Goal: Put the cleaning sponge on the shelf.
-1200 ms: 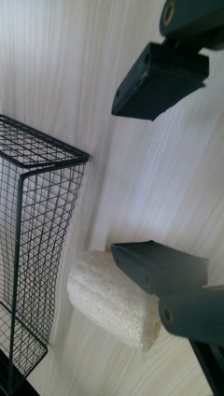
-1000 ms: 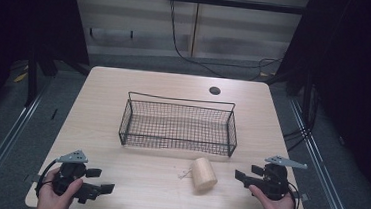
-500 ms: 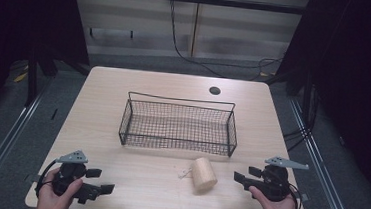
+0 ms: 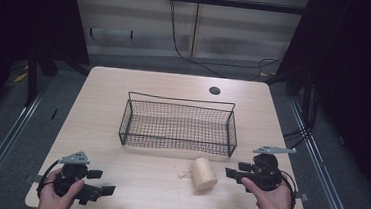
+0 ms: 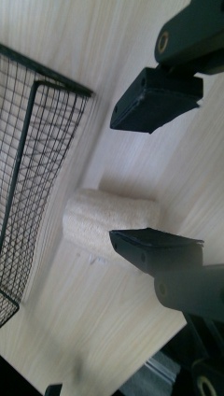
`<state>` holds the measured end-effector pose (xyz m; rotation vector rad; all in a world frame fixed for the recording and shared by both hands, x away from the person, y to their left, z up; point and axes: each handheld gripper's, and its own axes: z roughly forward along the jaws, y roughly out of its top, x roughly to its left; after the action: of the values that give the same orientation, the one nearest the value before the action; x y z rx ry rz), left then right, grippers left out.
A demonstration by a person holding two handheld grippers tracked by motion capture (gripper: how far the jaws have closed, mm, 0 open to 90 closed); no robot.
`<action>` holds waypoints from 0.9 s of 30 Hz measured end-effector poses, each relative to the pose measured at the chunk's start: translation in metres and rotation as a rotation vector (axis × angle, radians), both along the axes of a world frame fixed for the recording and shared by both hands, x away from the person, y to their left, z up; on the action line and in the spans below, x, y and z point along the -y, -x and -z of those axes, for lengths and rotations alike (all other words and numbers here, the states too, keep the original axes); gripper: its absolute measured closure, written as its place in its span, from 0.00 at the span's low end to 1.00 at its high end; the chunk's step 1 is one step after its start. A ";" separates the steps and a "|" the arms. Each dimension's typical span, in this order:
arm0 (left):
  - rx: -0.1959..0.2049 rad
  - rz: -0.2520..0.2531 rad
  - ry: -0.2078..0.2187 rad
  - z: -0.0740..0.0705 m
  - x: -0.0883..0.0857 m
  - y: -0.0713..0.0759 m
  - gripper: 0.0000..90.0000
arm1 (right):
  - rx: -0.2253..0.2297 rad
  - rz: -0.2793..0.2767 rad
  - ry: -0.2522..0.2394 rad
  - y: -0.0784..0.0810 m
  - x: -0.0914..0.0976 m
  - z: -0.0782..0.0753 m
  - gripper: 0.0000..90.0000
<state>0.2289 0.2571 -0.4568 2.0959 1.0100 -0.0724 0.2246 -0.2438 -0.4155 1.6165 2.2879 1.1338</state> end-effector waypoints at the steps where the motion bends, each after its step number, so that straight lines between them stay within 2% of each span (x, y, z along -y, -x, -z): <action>1: -0.002 0.002 -0.001 0.000 0.000 0.000 0.19 | -0.023 -0.002 -0.005 -0.002 -0.002 -0.002 0.46; 5: 0.000 0.005 0.001 0.000 0.000 0.000 0.19 | -0.076 -0.021 0.028 -0.013 -0.009 -0.011 0.46; 9: 0.004 0.009 0.000 -0.001 0.000 0.000 0.19 | -0.108 -0.055 0.058 -0.022 -0.017 -0.018 0.44; 11: 0.003 0.013 -0.001 -0.001 0.000 0.000 0.19 | -0.143 -0.063 0.069 -0.027 -0.021 -0.020 0.43; 14: 0.001 0.014 0.000 -0.001 0.000 0.000 0.19 | -0.203 -0.078 0.084 -0.034 -0.026 -0.021 0.41; 15: 0.001 0.014 0.000 -0.001 0.000 0.000 0.19 | -0.203 -0.078 0.084 -0.034 -0.026 -0.021 0.41; 16: 0.002 0.015 0.000 -0.001 0.000 0.000 0.19 | -0.233 -0.090 0.102 -0.038 -0.029 -0.022 0.40; 20: -0.001 0.013 -0.001 -0.001 0.001 0.001 0.19 | -0.291 -0.112 0.125 -0.046 -0.037 -0.023 0.39; 27: 0.000 0.016 -0.007 0.000 0.001 0.000 0.19 | -0.355 -0.145 0.159 -0.058 -0.051 -0.021 0.38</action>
<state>0.2286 0.2565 -0.4564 2.1102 0.9954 -0.0774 0.2827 -0.1928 -0.3943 1.7287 2.6721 0.7096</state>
